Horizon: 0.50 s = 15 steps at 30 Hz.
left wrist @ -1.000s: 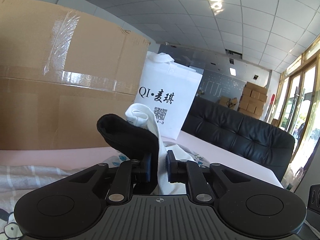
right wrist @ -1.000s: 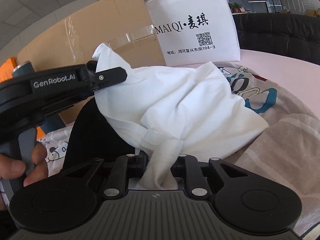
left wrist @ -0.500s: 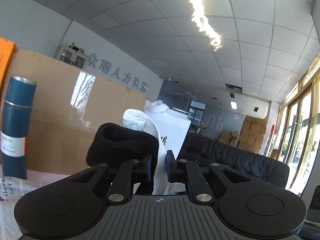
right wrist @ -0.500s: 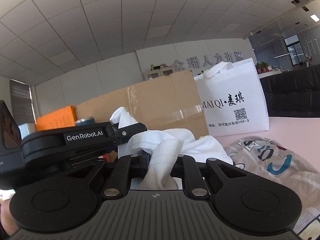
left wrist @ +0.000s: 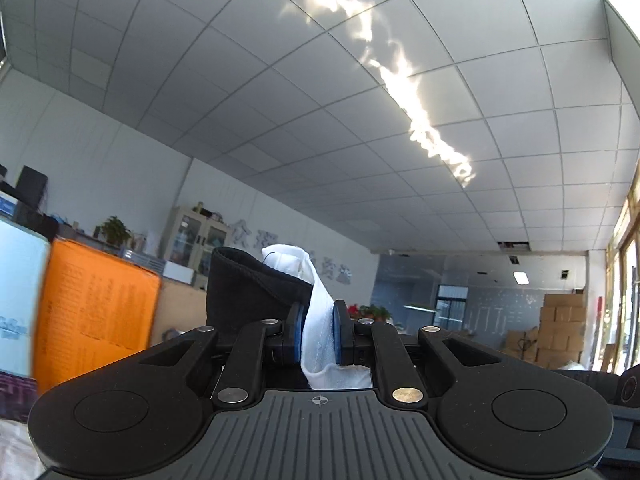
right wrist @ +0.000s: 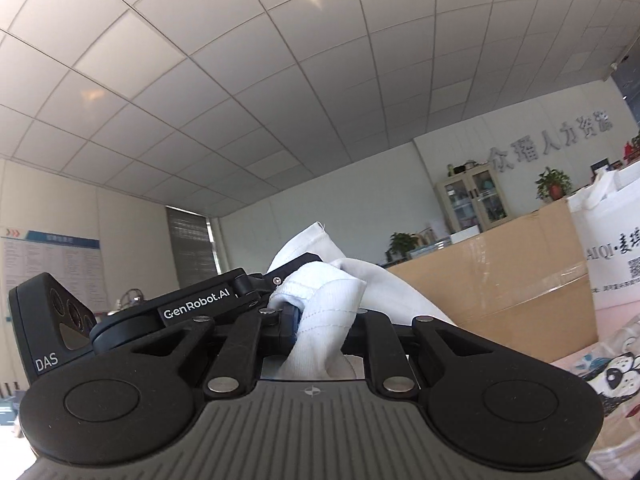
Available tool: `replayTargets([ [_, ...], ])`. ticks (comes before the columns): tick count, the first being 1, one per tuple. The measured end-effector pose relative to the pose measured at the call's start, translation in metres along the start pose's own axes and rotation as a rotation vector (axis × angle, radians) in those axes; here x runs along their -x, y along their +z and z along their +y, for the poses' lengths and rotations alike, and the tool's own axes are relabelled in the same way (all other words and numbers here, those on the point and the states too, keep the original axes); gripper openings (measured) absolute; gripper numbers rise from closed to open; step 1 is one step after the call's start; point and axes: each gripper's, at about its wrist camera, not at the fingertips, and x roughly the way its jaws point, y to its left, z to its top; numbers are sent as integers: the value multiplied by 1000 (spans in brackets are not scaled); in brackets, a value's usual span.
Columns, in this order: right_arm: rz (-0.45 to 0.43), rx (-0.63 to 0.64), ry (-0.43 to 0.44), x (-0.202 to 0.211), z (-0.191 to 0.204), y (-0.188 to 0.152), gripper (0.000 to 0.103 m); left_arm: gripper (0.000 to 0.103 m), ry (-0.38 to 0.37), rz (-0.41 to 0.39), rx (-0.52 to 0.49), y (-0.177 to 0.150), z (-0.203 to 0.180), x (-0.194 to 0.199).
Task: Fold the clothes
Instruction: 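Lift the white cloth off the sheet with both grippers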
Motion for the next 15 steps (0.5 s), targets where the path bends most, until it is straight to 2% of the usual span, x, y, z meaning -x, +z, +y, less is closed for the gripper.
replayTargets([
  [4, 82, -48, 111, -16, 20, -9, 12, 13, 123, 4, -21, 5, 22, 35],
  [6, 136, -70, 137, -26, 27, -19, 12, 14, 188, 35, -8, 2, 35, 52],
  [11, 295, -111, 122, -41, 45, -64, 12, 14, 365, 157, 124, -23, 76, 70],
  [13, 349, -130, 110, -45, 45, -86, 12, 15, 383, 201, 170, -33, 90, 70],
  [15, 365, -124, 96, -42, 46, -100, 12, 16, 407, 222, 171, -41, 100, 75],
])
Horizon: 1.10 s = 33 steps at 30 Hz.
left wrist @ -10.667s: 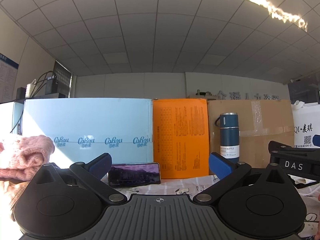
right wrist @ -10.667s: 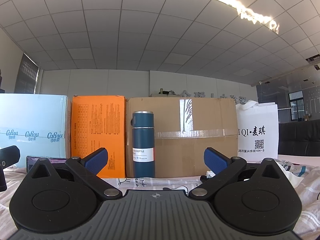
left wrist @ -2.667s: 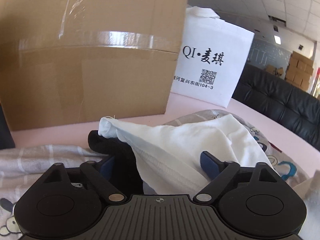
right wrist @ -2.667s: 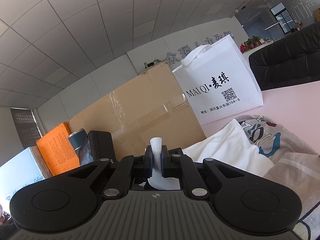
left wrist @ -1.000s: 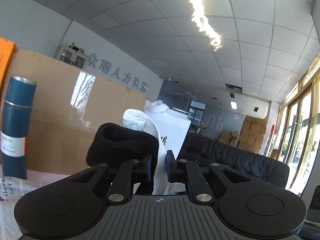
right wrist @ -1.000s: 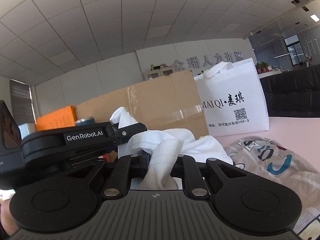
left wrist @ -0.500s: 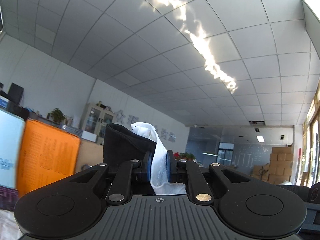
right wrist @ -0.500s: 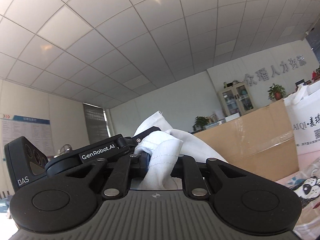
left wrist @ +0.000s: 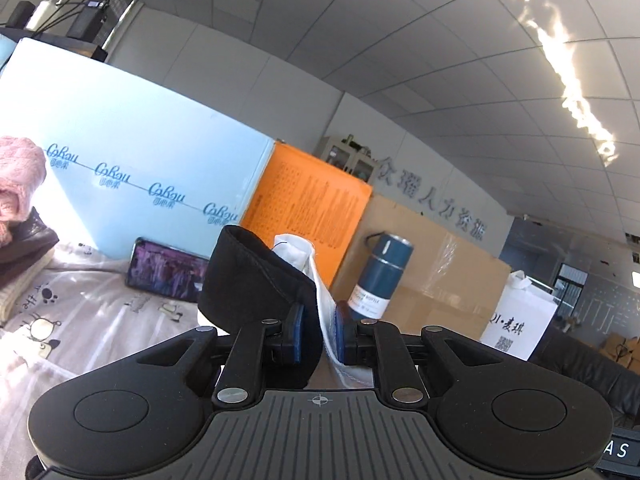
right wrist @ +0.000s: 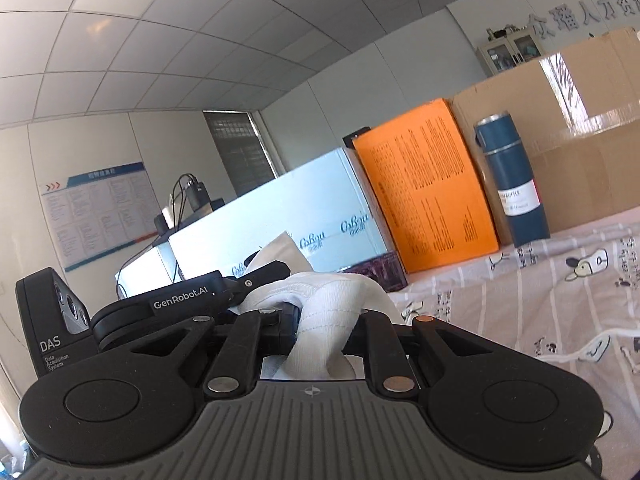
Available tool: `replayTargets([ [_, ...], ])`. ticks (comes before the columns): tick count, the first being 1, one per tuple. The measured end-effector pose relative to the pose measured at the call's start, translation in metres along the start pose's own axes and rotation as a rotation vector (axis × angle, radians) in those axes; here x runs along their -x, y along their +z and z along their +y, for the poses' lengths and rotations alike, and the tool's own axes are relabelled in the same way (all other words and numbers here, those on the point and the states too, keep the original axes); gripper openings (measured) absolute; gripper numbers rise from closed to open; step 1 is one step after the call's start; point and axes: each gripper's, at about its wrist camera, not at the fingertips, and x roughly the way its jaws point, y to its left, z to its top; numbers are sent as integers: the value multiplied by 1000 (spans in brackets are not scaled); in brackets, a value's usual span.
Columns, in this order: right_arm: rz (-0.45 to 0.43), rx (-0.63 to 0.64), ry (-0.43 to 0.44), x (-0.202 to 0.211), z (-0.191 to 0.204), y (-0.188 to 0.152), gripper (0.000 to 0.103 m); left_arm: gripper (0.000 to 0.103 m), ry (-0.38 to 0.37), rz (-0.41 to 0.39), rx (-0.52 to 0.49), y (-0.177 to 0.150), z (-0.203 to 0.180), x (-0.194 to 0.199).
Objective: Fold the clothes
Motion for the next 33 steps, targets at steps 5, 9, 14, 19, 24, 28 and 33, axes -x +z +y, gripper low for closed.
replayTargets([
  [5, -11, 19, -58, -1, -7, -19, 12, 29, 43, 52, 10, -18, 21, -5],
  [9, -27, -42, -108, -3, -32, -24, 12, 83, 121, 72, -21, -26, 30, -4],
  [14, -50, -79, -145, -5, -53, -32, 14, 92, 151, 57, -66, -17, 37, 10],
  [19, -51, -93, -139, -3, -56, -32, 16, 95, 236, -14, -203, 7, 44, 49],
  [24, -49, -104, -143, -1, -57, -31, 19, 99, 404, -126, -412, 43, 36, 95],
  [28, -50, -112, -158, 2, -58, -32, 28, 103, 514, -216, -605, 74, 18, 127],
  [33, -57, -110, -191, 7, -57, -33, 53, 103, 534, -225, -725, 92, 5, 148],
])
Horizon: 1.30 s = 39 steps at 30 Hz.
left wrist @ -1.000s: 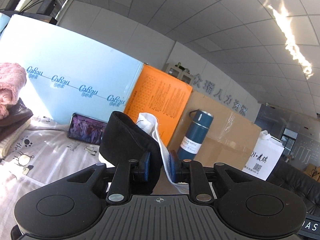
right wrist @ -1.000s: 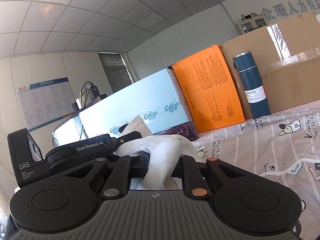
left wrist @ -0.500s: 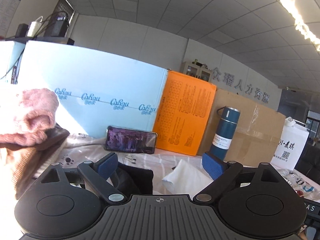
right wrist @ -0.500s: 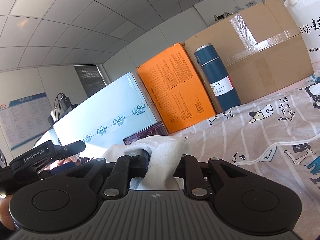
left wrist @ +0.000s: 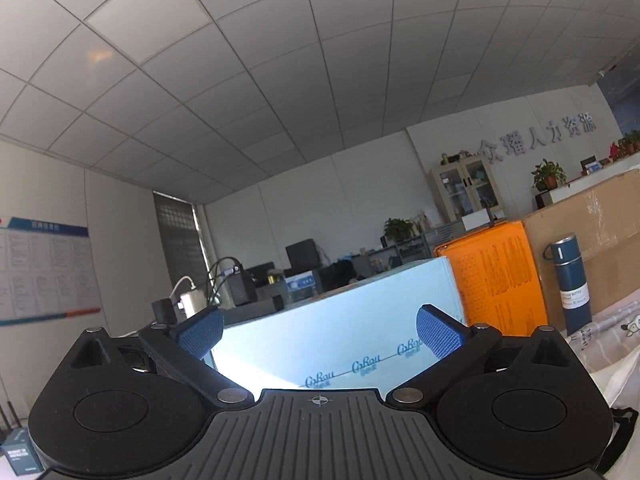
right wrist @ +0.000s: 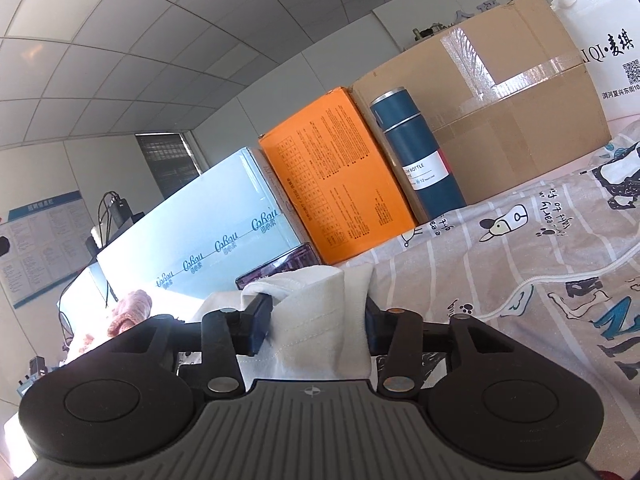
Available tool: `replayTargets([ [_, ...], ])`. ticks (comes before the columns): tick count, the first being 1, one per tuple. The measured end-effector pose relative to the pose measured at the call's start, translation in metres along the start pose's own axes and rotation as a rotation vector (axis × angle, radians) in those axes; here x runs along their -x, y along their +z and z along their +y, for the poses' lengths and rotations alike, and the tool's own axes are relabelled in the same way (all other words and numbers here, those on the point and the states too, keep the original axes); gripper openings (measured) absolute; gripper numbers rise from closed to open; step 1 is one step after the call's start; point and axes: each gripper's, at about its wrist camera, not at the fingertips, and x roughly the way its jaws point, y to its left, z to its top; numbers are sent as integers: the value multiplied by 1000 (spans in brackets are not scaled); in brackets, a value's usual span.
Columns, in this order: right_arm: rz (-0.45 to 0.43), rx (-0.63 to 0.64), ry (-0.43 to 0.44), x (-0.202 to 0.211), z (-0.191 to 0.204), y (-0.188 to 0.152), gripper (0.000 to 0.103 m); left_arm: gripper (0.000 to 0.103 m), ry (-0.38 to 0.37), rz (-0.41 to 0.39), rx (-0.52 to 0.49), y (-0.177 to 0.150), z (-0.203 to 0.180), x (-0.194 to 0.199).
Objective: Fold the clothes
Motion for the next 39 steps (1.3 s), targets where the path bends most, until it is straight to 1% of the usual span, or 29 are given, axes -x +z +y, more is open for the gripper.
replayTargets([
  [1, -4, 5, -11, 1, 0, 0, 66, 103, -13, 19, 21, -4, 1, -2],
  [2, -5, 12, -23, 2, 1, -1, 74, 103, -26, 38, 44, -8, 1, -3],
  [4, -5, 20, -37, 2, 2, -1, 74, 103, -67, 59, 127, -30, 0, -8],
  [5, 0, 23, -44, 2, 2, -2, 77, 103, -90, 64, 180, -42, -2, -10],
  [7, 17, 27, -61, 1, 2, -4, 78, 103, -133, 83, 285, -61, -7, -16],
  [9, 34, 32, -79, -1, 2, -5, 78, 103, -187, 126, 377, -79, -15, -25],
  [11, 42, 38, -82, -1, 2, -7, 79, 103, -219, 179, 448, -93, -27, -39],
  [13, 43, 52, -85, 1, 3, -8, 83, 103, -244, 211, 506, -101, -34, -49],
  [15, 38, 64, -84, 2, 5, -9, 83, 103, -309, 255, 555, -106, -43, -65],
  [18, 33, 70, -92, 3, 6, -10, 83, 103, -426, 333, 619, -111, -59, -90],
  [19, 31, 67, -92, 4, 5, -9, 83, 103, -490, 373, 648, -114, -70, -100],
  [20, 29, 63, -90, 4, 5, -9, 83, 103, -535, 409, 670, -117, -79, -107],
  [22, 25, 61, -83, 5, 4, -9, 83, 103, -596, 480, 691, -123, -99, -122],
  [24, 26, 66, -77, 5, 5, -9, 83, 103, -630, 534, 676, -125, -118, -132],
  [26, 25, 70, -71, 5, 6, -10, 83, 102, -688, 556, 630, -124, -139, -138],
  [27, 24, 71, -67, 6, 6, -9, 83, 100, -703, 550, 605, -122, -147, -138],
  [28, 23, 71, -62, 6, 6, -9, 82, 92, -712, 540, 577, -119, -154, -138],
  [29, 22, 70, -56, 7, 6, -9, 76, 86, -721, 531, 538, -114, -162, -137],
  [30, 22, 68, -51, 7, 5, -9, 70, 64, -725, 527, 511, -111, -168, -138],
  [31, 21, 65, -45, 8, 5, -8, 53, 36, -729, 524, 486, -107, -174, -138],
  [32, 21, 63, -39, 8, 4, -8, 33, 26, -737, 530, 476, -104, -177, -140],
  [33, 21, 53, -33, 9, 3, -7, 27, 18, -752, 527, 480, -101, -180, -141],
  [34, 22, 34, -25, 10, 0, -6, 22, 17, -767, 523, 484, -97, -183, -142],
  [35, 18, 14, -15, 12, -2, -5, 18, 16, -789, 501, 496, -92, -186, -142],
  [37, -4, -26, 6, 21, -9, 0, 16, 15, -826, 465, 491, -78, -196, -141],
  [39, -35, -54, 3, 34, -16, 4, 15, 15, -863, 439, 493, -63, -209, -143],
])
